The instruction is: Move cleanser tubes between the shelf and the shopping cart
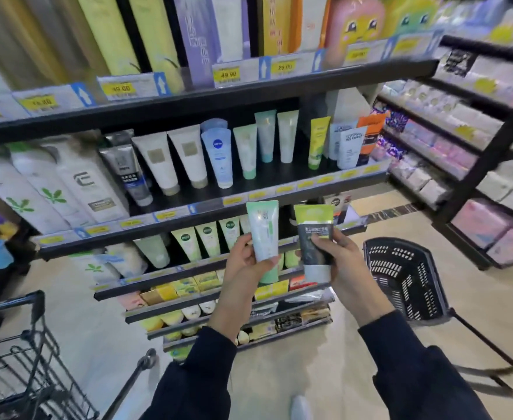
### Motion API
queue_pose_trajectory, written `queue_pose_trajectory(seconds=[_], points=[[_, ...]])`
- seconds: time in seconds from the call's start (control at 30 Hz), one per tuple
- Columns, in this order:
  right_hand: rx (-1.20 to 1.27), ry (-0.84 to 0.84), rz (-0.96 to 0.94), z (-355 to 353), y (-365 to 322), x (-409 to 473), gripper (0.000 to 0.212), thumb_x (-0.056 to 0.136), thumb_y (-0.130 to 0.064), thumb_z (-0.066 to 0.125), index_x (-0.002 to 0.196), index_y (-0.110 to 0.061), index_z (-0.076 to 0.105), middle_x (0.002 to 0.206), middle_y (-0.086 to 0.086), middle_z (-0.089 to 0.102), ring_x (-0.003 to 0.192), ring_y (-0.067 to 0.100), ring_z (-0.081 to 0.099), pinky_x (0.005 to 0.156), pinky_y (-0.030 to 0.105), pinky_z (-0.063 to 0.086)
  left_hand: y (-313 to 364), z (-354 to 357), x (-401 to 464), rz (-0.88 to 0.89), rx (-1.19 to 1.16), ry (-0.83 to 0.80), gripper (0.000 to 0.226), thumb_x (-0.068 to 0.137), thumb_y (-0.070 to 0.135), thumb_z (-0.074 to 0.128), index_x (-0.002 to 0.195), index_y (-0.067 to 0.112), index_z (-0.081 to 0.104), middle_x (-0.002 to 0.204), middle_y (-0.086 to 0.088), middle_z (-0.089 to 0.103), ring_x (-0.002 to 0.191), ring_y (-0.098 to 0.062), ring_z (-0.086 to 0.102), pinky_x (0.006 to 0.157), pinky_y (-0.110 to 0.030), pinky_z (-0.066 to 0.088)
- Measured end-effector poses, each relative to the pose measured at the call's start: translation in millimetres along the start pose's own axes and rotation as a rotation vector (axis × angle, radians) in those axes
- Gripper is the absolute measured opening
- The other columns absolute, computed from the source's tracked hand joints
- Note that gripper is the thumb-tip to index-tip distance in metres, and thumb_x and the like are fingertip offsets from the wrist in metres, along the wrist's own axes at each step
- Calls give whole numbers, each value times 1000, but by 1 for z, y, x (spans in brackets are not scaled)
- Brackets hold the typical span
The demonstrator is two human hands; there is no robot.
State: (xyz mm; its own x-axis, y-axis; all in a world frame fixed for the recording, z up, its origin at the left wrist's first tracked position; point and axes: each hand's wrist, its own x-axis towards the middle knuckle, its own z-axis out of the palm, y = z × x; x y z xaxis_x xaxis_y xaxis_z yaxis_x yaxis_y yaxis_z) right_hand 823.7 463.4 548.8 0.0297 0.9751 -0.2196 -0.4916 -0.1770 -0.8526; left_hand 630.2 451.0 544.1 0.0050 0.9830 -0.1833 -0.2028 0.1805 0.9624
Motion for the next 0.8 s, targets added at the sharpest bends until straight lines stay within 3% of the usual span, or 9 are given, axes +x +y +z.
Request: queue_pose_trajectory(seconds=[0.1,0.23,0.37,0.47,0.63,0.8], points=[[-22,-11,-8,-11,-18,21,44,87,-11,74,129,-2,63,115,21,73,86,35,72,73,40,60,4,21,20,12,-7,11,62,85,0,78,137,26,54,124,0,73,117,-23,69,102,-49,54],[-32,-45,-2,-26,-41,51,48,86,-12,74,132,-3,64,122,26,71,92,38,70,76,42,59,15,46,45,59,-22,41,58,87,-1,76,136,22,56,124,3,72,115,-16,69,92,-31,58],[-40,-74,26,-38,-57,76,44,89,-10,72,132,-3,64,118,22,73,87,34,73,73,39,61,22,63,69,84,-38,75,57,89,-4,73,136,22,54,121,5,74,114,-16,70,90,-31,57],[-68,-78,36,-43,-66,91,42,93,-8,69,133,0,62,114,24,74,85,33,74,81,44,58,28,69,82,112,-19,120,55,88,-3,74,133,23,55,122,4,73,112,-12,70,82,-22,57],[-58,-119,36,-37,-73,107,53,87,-14,73,134,4,57,116,25,73,89,36,74,84,48,57,40,65,91,163,41,172,54,89,1,75,134,23,54,125,4,71,114,-11,69,92,-27,55],[-67,-172,23,-29,-77,117,21,97,-7,66,117,-7,65,109,20,75,88,36,74,83,47,60,52,56,97,208,70,198,56,90,2,75,136,24,52,126,4,71,116,-11,68,99,-33,55]])
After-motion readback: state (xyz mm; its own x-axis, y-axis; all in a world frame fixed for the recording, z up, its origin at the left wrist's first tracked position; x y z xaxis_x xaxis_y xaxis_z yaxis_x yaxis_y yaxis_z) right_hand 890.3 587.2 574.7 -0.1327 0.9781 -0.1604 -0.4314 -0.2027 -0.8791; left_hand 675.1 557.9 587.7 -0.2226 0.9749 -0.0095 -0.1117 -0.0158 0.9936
